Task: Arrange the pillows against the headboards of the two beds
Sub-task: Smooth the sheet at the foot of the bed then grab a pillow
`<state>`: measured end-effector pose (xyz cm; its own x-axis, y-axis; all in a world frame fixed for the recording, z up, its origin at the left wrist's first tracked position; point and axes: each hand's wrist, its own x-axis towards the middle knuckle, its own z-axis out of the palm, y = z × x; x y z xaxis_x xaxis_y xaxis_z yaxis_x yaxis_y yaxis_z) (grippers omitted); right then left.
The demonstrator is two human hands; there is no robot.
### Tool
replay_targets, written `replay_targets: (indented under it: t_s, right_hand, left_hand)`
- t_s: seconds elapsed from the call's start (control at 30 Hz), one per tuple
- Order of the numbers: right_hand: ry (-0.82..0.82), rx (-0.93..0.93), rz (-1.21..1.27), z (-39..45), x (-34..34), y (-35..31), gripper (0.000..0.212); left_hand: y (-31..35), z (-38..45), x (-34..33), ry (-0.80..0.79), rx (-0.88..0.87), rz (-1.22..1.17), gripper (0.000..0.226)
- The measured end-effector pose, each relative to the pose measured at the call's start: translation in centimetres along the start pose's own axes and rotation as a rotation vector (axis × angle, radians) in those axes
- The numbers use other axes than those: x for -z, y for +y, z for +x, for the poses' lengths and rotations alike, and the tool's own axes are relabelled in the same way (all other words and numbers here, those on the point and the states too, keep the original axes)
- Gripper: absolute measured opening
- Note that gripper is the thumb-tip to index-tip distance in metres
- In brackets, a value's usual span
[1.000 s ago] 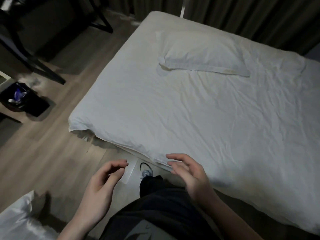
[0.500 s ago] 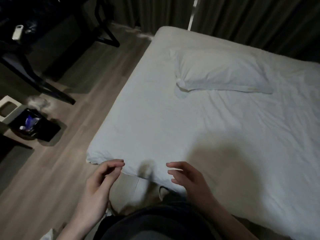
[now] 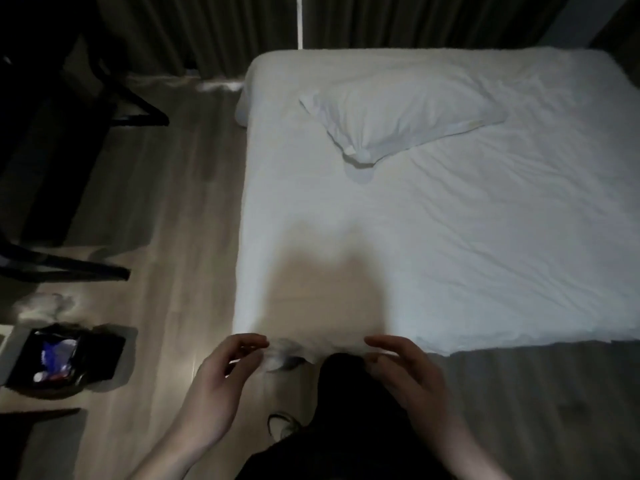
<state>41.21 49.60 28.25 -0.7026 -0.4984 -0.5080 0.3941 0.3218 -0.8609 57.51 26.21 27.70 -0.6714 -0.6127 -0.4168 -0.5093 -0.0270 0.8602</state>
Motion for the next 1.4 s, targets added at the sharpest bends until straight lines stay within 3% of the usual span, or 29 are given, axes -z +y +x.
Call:
replay_targets:
  t_s: [0.17, 0.3, 0.4, 0.67, 0.83, 0.97, 1.17, 1.33, 1.4]
  right_hand:
    - [0.161, 0.093, 0.056, 1.2, -4.4, -0.9, 0.021]
    - [0.127, 0.05, 0.054, 4.7, -7.5, -2.7, 0.026]
    - [0.092, 0.065, 0.032, 6.9, -9.4, -3.5, 0.024]
    - [0.217, 0.096, 0.126, 9.4, -14.7, -5.7, 0.02]
    - [0.37, 0.068, 0.187, 11.6, -23.2, -6.9, 0.035]
    - [0.459, 0.01, 0.206, 14.2, -31.8, -7.8, 0.018]
    - [0.505, 0.009, 0.216, 16.1, -41.9, -10.9, 0.021]
    - [0.639, 0.002, 0.227, 16.7, -45.2, -11.6, 0.021]
    - [0.696, -0.006, 0.253, 17.4, -45.8, -11.9, 0.021]
  left_hand:
    - [1.8, 5.1, 3.7, -0.08, -0.05, 0.079, 0.026]
    - [4.4, 8.5, 5.7, -0.052, -0.135, 0.063, 0.017]
    - [5.5, 10.5, 7.6, -0.029, -0.166, 0.042, 0.025]
    - [4.7, 17.5, 13.4, -0.156, -0.096, 0.115, 0.025]
    - [4.8, 24.5, 18.9, -0.293, -0.112, 0.138, 0.019]
    - [3.7, 29.4, 26.3, -0.375, -0.137, 0.19, 0.021]
    - [4.0, 35.7, 37.8, -0.398, -0.097, 0.209, 0.028]
    - [6.4, 39.9, 40.3, -0.465, -0.109, 0.235, 0.029]
    - [7.9, 41.3, 39.7, -0.526, -0.164, 0.239, 0.017]
